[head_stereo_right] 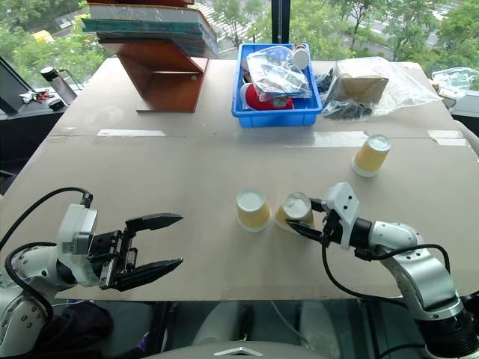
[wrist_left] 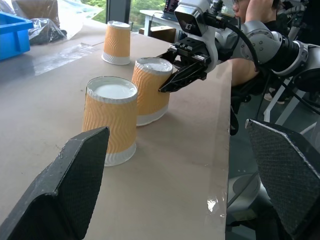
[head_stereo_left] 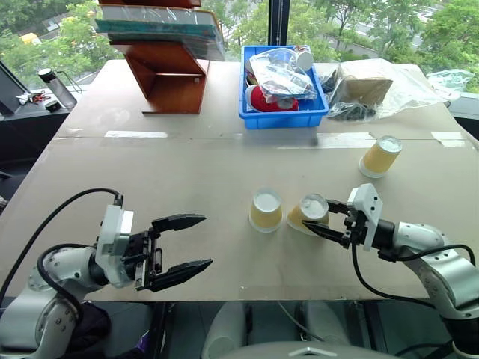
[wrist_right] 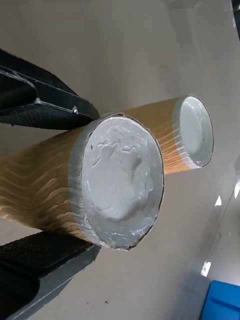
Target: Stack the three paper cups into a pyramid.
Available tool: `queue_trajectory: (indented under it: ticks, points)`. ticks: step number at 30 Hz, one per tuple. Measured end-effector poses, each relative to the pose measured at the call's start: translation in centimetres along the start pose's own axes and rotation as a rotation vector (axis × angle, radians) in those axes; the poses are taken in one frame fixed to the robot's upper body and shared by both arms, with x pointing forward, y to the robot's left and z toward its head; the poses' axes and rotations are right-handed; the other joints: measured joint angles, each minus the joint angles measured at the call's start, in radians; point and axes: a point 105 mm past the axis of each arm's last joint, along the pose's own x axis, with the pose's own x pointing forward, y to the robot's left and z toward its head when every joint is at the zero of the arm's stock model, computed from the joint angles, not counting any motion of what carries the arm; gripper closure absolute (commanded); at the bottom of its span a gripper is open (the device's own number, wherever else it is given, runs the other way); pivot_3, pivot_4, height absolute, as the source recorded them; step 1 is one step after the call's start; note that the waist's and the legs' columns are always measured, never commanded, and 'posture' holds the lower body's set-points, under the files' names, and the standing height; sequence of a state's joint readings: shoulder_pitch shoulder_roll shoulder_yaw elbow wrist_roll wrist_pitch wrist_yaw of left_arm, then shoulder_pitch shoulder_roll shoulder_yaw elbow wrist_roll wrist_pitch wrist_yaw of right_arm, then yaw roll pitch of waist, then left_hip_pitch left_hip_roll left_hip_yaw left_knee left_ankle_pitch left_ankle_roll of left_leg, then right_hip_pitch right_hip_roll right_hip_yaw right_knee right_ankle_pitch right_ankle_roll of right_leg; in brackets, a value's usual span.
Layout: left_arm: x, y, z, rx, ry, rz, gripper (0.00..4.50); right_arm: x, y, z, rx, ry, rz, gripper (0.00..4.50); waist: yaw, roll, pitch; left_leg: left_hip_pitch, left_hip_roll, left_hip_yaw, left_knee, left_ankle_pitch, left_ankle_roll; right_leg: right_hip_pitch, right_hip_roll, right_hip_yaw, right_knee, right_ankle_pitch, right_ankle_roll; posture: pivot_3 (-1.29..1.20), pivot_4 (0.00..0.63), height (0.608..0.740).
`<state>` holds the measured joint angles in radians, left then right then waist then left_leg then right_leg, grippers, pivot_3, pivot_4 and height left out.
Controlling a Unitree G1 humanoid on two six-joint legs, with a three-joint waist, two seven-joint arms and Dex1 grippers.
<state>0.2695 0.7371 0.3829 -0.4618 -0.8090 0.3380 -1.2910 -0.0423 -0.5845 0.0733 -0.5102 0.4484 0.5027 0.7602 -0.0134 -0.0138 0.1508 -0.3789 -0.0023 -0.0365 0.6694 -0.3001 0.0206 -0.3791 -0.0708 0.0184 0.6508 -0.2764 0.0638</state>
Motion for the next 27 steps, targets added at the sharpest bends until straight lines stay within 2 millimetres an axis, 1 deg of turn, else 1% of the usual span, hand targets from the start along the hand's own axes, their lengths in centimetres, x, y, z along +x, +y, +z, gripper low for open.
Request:
queue_trajectory:
  ticks: [3,12,14,15,16,17,18,23,27]
  points:
    - [0.02,-0.07,0.07,0.004,0.001,-0.013,0.0,0.13,0.23,0.08,0.002,0.006,-0.001,2.11,0.001,0.0,0.0,0.0,0.0,0.0,0.0,0.0,0.0,0.0,0.0,0.0,0.0,0.0,0.0,0.0,0.15,0.74]
    - [0.08,-0.04,0.18,0.007,0.0,-0.018,0.0,0.27,0.0,0.08,0.012,0.02,-0.017,2.11,0.0,0.0,0.0,0.0,0.0,0.0,0.0,0.0,0.0,0.0,0.0,0.0,0.0,0.0,0.0,0.0,0.15,0.74]
    - [0.07,-0.05,0.15,0.005,0.001,-0.018,0.0,0.38,0.11,-0.01,0.018,0.024,-0.011,1.44,0.0,0.0,0.0,0.0,0.0,0.0,0.0,0.0,0.0,0.0,0.0,0.0,0.0,0.0,0.0,0.0,0.15,0.74]
    - [0.06,-0.06,0.14,0.004,0.001,-0.018,0.0,0.5,0.21,-0.02,0.019,0.025,-0.006,1.26,0.0,0.0,0.0,0.0,0.0,0.0,0.0,0.0,0.0,0.0,0.0,0.0,0.0,0.0,0.0,0.0,0.15,0.74]
    - [0.05,-0.07,0.12,0.003,0.001,-0.017,0.0,0.6,0.27,0.03,0.019,0.023,-0.003,0.85,0.0,0.0,0.0,0.0,0.0,0.0,0.0,0.0,0.0,0.0,0.0,0.0,0.0,0.0,0.0,0.0,0.15,0.74]
    - [0.05,-0.08,0.09,0.002,0.002,-0.017,0.0,0.7,0.29,0.12,0.018,0.019,-0.002,0.3,0.0,0.0,0.0,0.0,0.0,0.0,0.0,0.0,0.0,0.0,0.0,0.0,0.0,0.0,0.0,0.0,0.15,0.74]
    - [0.03,-0.09,0.07,0.001,0.002,-0.017,0.0,0.72,0.27,0.16,0.017,0.018,-0.003,0.03,0.0,0.0,0.0,0.0,0.0,0.0,0.0,0.0,0.0,0.0,0.0,0.0,0.0,0.0,0.0,0.0,0.15,0.74]
    - [-0.03,-0.18,-0.08,-0.007,0.004,-0.014,0.0,0.7,0.25,0.21,0.013,0.018,-0.005,0.03,0.0,0.0,0.0,0.0,0.0,0.0,0.0,0.0,0.0,0.0,0.0,0.0,0.0,0.0,0.0,0.0,0.15,0.74]
    - [-0.06,-0.21,-0.14,-0.01,0.005,-0.013,0.0,0.43,0.71,0.59,0.003,0.017,0.028,0.03,0.0,0.0,0.0,0.0,0.0,0.0,0.0,0.0,0.0,0.0,0.0,0.0,0.0,0.0,0.0,0.0,0.15,0.74]
